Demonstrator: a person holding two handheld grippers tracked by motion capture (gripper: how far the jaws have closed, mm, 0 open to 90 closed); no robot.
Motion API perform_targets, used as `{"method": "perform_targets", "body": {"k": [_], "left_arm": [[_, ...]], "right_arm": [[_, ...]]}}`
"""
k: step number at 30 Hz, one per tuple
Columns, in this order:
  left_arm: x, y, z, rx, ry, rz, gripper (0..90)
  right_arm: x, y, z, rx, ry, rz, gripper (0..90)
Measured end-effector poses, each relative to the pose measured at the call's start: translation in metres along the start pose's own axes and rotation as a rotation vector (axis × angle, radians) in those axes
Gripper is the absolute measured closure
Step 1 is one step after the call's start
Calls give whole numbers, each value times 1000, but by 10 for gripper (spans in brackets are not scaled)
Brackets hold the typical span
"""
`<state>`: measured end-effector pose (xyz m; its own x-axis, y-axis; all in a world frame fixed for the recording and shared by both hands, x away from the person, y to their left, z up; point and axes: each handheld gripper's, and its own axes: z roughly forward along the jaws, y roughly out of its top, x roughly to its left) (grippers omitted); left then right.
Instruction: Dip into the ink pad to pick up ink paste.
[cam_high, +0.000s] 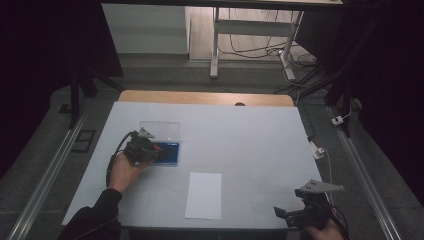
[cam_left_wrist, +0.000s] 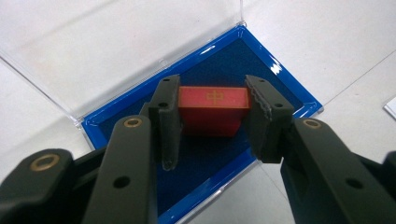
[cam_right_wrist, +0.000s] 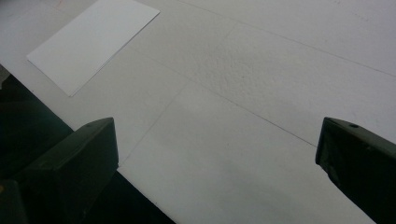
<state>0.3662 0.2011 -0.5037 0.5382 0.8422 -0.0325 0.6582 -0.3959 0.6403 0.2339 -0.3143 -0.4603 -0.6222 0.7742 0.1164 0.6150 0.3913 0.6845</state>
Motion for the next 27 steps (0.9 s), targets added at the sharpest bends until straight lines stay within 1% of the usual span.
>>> {"method": "perform_targets", "body": {"k": [5,7,9,12,17,19,21,24,25,27], "left_arm": [[3,-1,0,-8,-21,-20,590],[4,-3,-1,-15,-28,-15,590],[4,-5,-1,-22,-25,-8,590],[0,-6,-2,-25,-2,18,589],[-13,-2,-1,-1,75,72,590],[-15,0,0,8,85,77,589],[-13,1,0,10,75,60,589],[-5,1,1,3,32,10,588],[-3,1,1,-2,18,1,588],[-1,0,0,-1,7,-8,588]], "right_arm": [[0,0,0,0,0,0,0],[0,0,0,-2,2,1,0],[0,0,0,-2,2,2,0],[0,0,0,-2,2,1,0],[0,0,0,2,1,-2,0],[0,0,1,3,2,-3,0],[0,0,1,3,2,-3,0],[0,0,1,3,1,-3,0],[0,0,1,3,2,-3,0],[0,0,1,3,1,-2,0]]}}
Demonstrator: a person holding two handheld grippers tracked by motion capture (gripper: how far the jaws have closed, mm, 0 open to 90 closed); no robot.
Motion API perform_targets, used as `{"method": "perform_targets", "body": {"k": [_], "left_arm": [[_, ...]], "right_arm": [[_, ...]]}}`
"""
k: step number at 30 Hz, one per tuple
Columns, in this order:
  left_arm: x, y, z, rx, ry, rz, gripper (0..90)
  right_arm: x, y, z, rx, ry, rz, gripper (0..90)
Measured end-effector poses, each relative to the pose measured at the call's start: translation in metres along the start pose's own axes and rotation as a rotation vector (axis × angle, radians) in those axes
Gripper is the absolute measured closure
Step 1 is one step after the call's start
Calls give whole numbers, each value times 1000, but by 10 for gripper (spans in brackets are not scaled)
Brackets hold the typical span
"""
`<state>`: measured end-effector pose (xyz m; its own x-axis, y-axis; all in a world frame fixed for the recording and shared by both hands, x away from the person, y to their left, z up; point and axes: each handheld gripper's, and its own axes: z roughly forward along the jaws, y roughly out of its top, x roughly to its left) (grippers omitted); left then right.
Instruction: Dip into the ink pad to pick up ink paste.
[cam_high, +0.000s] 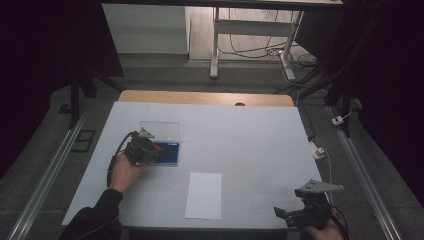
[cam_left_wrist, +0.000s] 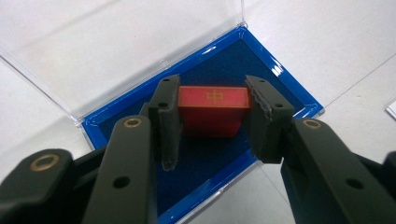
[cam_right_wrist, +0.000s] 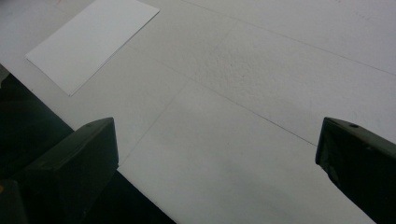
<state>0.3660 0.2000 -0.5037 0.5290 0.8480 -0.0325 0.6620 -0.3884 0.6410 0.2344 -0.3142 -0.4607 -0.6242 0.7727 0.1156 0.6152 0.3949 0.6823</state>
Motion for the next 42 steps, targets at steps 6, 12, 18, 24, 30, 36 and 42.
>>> {"method": "perform_targets", "body": {"k": [6,12,18,24,30,36,42], "left_arm": [[2,0,-1,-1,-15,4,586],[1,2,-2,7,-7,12,584],[2,3,-6,-16,-4,11,583],[3,3,-15,-59,10,6,584],[3,4,-23,-84,-13,-7,584],[-2,6,-30,-99,-39,-21,583],[-11,8,-38,-118,-69,-13,583]], "right_arm": [[0,0,-1,-1,0,3,0],[0,0,0,-7,5,6,0],[0,0,-1,-8,5,5,0],[0,0,-1,-8,4,4,0],[0,0,-1,-10,6,4,0],[0,0,-1,-11,7,2,0],[0,-1,-1,-13,7,0,0]]}}
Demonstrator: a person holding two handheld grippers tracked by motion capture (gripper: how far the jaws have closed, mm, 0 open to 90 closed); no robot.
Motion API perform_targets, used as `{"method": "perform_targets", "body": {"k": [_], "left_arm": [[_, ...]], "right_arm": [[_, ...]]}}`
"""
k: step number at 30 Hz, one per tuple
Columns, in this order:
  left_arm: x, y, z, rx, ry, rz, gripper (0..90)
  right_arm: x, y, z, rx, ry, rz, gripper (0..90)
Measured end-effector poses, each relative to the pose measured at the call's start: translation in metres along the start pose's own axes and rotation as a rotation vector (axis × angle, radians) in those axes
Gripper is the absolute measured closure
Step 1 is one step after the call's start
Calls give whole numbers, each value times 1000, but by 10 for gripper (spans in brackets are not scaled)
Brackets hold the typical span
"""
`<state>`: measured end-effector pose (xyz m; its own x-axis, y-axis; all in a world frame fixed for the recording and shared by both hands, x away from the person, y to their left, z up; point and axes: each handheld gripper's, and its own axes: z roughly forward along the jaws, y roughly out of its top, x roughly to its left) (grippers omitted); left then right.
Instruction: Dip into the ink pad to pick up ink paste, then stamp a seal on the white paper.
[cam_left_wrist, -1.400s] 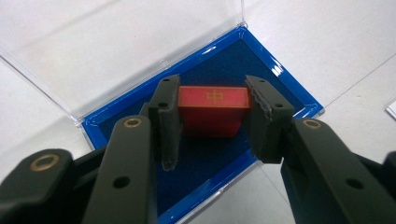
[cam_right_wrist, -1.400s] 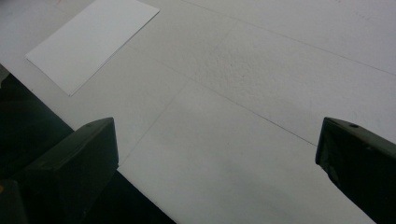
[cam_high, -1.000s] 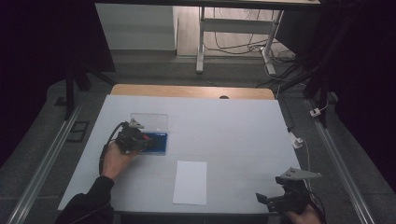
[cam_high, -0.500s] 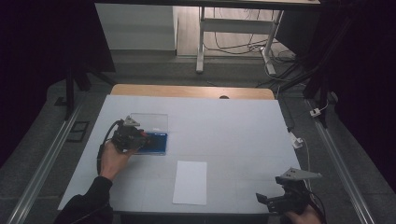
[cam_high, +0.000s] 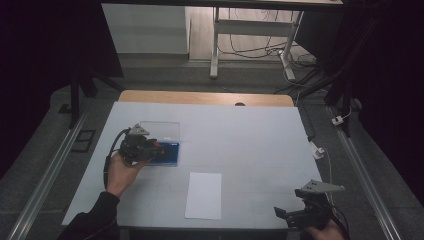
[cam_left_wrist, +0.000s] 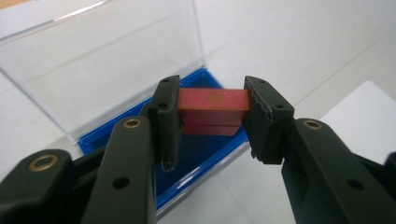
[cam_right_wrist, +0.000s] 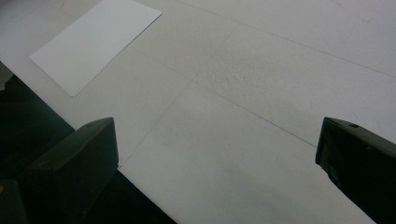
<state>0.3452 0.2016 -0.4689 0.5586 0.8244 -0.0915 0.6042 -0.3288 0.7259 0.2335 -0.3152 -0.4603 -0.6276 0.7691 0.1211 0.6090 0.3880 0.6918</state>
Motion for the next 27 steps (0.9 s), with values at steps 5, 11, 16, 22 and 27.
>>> {"method": "perform_targets", "body": {"k": [5,11,16,22,27], "left_arm": [[-8,4,-4,-10,-23,14,583],[-19,8,-8,-13,-53,40,584],[-31,12,-9,-19,-78,78,583],[-45,14,-6,-11,-94,119,583],[-55,15,-6,-20,-112,139,584]], "right_arm": [[0,0,0,-1,-1,1,0],[0,0,0,2,0,1,0],[0,0,-1,-2,0,2,0],[0,0,0,-2,1,1,0],[0,0,0,-2,1,4,0]]}}
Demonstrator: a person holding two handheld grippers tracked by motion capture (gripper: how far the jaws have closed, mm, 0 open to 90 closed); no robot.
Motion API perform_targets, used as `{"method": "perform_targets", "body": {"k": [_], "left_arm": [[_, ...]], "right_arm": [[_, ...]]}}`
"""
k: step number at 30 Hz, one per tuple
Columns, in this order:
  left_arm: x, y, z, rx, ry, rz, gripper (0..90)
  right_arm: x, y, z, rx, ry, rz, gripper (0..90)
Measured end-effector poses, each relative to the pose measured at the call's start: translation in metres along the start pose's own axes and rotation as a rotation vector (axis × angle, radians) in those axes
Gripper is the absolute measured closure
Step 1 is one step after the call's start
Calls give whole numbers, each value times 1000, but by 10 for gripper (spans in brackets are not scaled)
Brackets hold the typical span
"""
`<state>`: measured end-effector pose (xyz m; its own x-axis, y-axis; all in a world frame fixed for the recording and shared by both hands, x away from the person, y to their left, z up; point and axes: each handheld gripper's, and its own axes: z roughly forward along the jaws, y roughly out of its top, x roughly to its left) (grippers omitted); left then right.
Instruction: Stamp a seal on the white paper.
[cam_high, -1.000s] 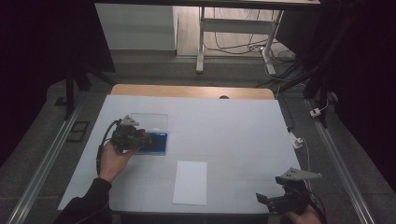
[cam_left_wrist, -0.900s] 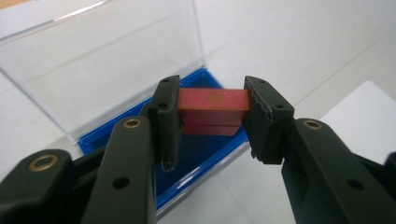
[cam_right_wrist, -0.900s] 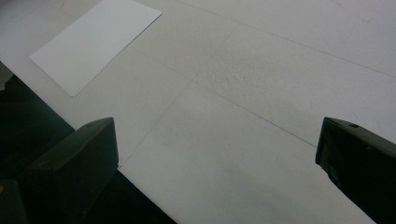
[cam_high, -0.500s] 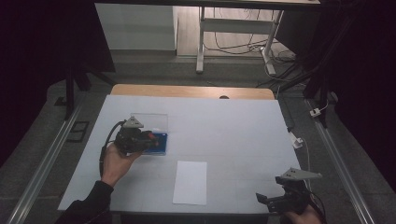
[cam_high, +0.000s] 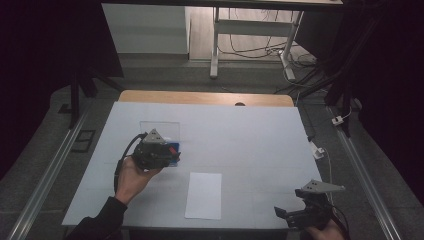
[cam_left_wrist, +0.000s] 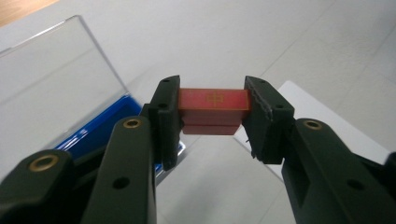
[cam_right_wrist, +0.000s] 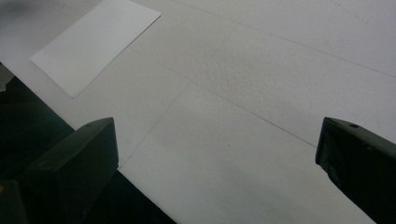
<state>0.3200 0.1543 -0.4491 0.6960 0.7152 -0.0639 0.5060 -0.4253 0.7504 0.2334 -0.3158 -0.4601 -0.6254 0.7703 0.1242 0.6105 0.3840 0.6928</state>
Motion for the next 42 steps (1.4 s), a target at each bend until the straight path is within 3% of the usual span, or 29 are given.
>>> {"method": "perform_targets", "body": {"k": [28,42], "left_arm": [[-66,5,40,90,-168,167,584],[-77,-4,64,142,-197,226,585]], "right_arm": [[1,0,0,2,2,-5,0],[1,0,0,3,5,-9,0]]}}
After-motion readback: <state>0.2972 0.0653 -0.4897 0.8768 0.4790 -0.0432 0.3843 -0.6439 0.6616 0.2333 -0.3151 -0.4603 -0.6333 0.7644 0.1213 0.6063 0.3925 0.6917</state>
